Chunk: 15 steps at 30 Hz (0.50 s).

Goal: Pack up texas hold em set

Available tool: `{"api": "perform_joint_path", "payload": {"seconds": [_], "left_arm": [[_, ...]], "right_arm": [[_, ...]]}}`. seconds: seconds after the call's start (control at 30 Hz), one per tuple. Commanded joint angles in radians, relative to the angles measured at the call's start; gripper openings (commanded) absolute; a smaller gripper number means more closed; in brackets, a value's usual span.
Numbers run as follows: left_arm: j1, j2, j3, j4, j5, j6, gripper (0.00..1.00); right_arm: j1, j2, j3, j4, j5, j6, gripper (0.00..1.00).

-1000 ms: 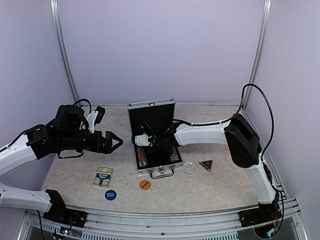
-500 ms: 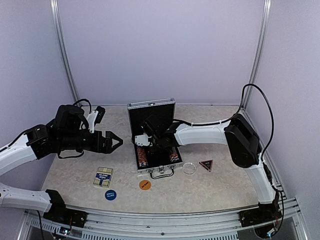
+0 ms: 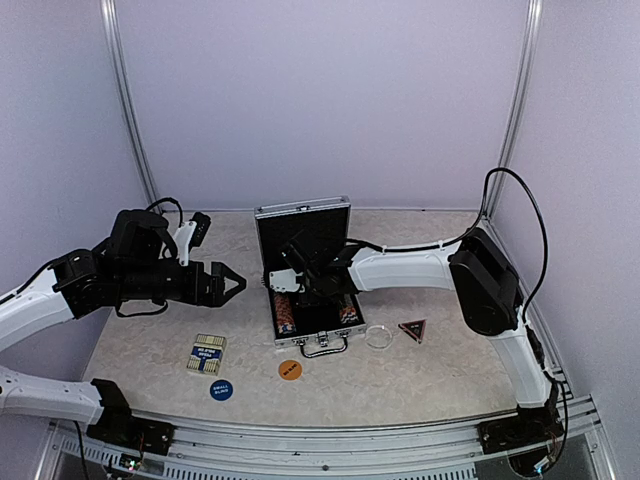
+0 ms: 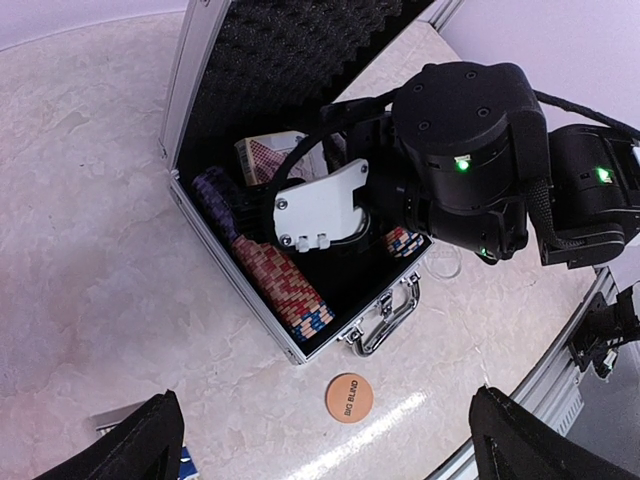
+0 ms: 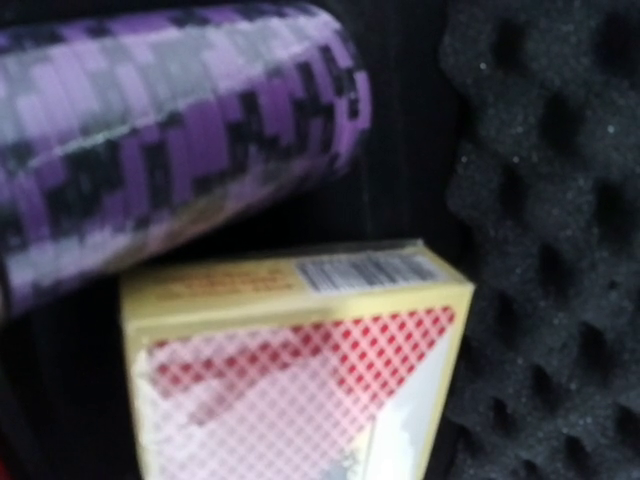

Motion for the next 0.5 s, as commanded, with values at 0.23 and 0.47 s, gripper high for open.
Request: {"api": "perform_joint_path", "payload": {"seconds": [0.23, 0.47], "left_arm": [[0.007, -0.006, -0.016, 0.041, 0.013, -0.007, 0.99], [0.007, -0.004, -0.018, 0.048, 0.024, -0.008, 0.99]], "right_arm": [[0.008, -0.079, 0.013, 0.019, -0.029, 0.024, 0.71], [0.008, -0.092, 0.04, -0.028, -0.093, 0.056, 0.68]]}}
